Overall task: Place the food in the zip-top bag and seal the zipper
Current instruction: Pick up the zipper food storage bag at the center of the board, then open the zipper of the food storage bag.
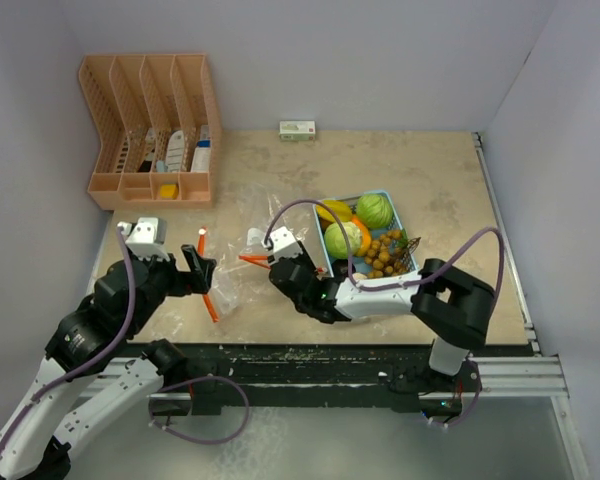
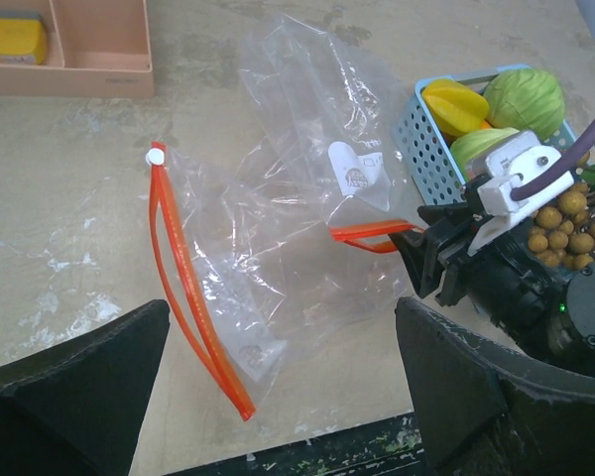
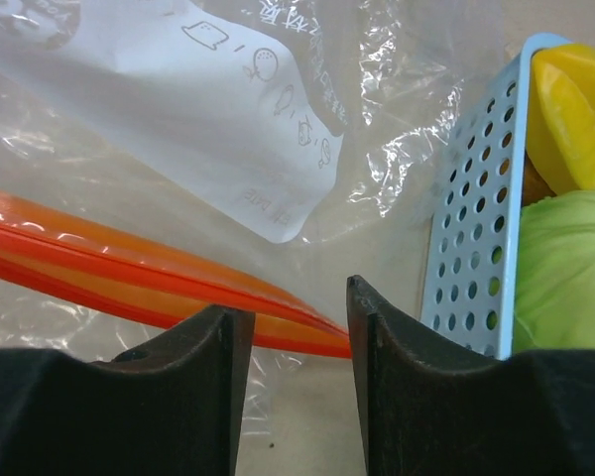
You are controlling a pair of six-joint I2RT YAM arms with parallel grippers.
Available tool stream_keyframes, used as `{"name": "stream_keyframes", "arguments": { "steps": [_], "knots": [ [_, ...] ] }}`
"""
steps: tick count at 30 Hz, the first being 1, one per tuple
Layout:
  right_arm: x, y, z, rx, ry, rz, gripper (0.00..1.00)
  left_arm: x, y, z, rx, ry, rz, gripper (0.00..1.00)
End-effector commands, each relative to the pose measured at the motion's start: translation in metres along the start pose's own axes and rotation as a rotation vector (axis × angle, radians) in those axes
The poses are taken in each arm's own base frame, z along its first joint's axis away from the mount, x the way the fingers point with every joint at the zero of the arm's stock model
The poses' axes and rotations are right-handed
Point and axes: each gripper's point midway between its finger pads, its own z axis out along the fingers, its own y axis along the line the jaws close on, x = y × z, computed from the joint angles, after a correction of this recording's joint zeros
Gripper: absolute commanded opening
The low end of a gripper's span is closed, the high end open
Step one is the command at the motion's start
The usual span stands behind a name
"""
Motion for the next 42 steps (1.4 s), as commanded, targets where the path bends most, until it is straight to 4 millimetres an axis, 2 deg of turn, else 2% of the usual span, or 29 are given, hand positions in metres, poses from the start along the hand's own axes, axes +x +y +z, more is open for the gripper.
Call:
{"name": "stream_keyframes", "arguments": {
  "steps": [1, 4, 6, 9, 12, 15, 18, 23, 28, 38, 42],
  "knots": [
    [-0.039, -0.010, 0.007, 0.101, -0.121, 0.099, 0.37, -0.008, -0.007, -0.002, 0.036, -0.035, -0.033, 0.99],
    [-0.050, -0.021, 0.001, 0.147, -0.138, 0.130, 0.12, -0.007, -0.008, -0.002, 0.041, -0.028, -0.032, 0.99],
    [-0.061, -0.031, -0.006, 0.178, -0.153, 0.155, 0.00, -0.005, -0.008, -0.001, 0.039, -0.023, -0.031, 0.99],
    [-0.082, -0.041, -0.019, 0.173, -0.165, 0.197, 0.00, -0.004, -0.010, 0.003, 0.042, -0.024, -0.034, 0.99],
    [-0.115, -0.038, -0.035, 0.082, -0.182, 0.276, 0.00, -0.006, -0.018, 0.010, 0.069, -0.033, -0.044, 0.99],
    [-0.132, -0.032, -0.047, -0.002, -0.175, 0.322, 0.00, -0.013, -0.036, 0.022, 0.130, -0.049, -0.056, 0.99],
    [-0.142, -0.023, -0.055, -0.083, -0.162, 0.327, 0.00, -0.023, -0.058, 0.037, 0.196, -0.066, -0.059, 0.99],
    [-0.147, -0.009, -0.064, -0.186, -0.150, 0.322, 0.00, -0.039, -0.094, 0.063, 0.297, -0.098, -0.091, 0.99],
    [-0.146, -0.009, -0.068, -0.203, -0.144, 0.321, 0.00, -0.051, -0.113, 0.072, 0.375, -0.160, -0.151, 0.97],
    [-0.154, -0.002, -0.073, -0.258, -0.143, 0.311, 0.00, -0.045, -0.120, 0.086, 0.410, -0.189, -0.202, 0.93],
    [-0.157, 0.000, -0.075, -0.274, -0.142, 0.320, 0.00, -0.042, -0.115, 0.092, 0.379, -0.188, -0.199, 0.90]
  ]
}}
